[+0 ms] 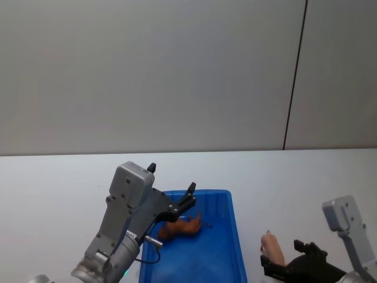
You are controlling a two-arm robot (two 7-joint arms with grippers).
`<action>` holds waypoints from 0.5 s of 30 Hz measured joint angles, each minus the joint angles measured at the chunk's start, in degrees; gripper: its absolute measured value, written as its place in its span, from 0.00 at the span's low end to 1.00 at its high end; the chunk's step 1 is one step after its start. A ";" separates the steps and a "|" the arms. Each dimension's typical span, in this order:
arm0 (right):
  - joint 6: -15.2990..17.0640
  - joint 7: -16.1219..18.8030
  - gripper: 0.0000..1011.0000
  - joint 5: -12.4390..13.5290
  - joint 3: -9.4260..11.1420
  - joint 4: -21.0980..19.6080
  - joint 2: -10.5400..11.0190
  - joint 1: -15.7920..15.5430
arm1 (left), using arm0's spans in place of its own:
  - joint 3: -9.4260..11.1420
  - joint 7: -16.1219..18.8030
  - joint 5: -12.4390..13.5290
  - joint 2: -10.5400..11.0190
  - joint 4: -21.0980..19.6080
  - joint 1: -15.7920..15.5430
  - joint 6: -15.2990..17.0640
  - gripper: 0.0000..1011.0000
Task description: Pick up the two dolls from the table and place them into the box.
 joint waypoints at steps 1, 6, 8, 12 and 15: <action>0.00 0.00 0.99 0.00 0.00 0.00 0.00 0.00 | 0.00 0.00 0.00 0.00 0.00 0.00 0.00 0.99; 0.76 -0.50 0.94 -0.17 -0.39 1.53 -0.70 0.42 | 0.00 0.00 0.00 0.00 0.00 0.00 0.00 0.99; 0.98 -0.61 0.90 -0.35 -0.59 2.23 -1.04 0.71 | 0.00 0.00 0.00 0.00 0.00 0.00 0.00 0.99; 1.21 -0.73 0.78 -0.67 -0.88 3.33 -1.57 1.23 | 0.00 0.00 0.00 0.00 0.00 0.00 0.00 0.99; 1.23 -0.85 0.69 -0.93 -1.06 3.98 -1.94 1.57 | 0.00 0.00 0.00 0.00 0.00 0.00 0.00 0.99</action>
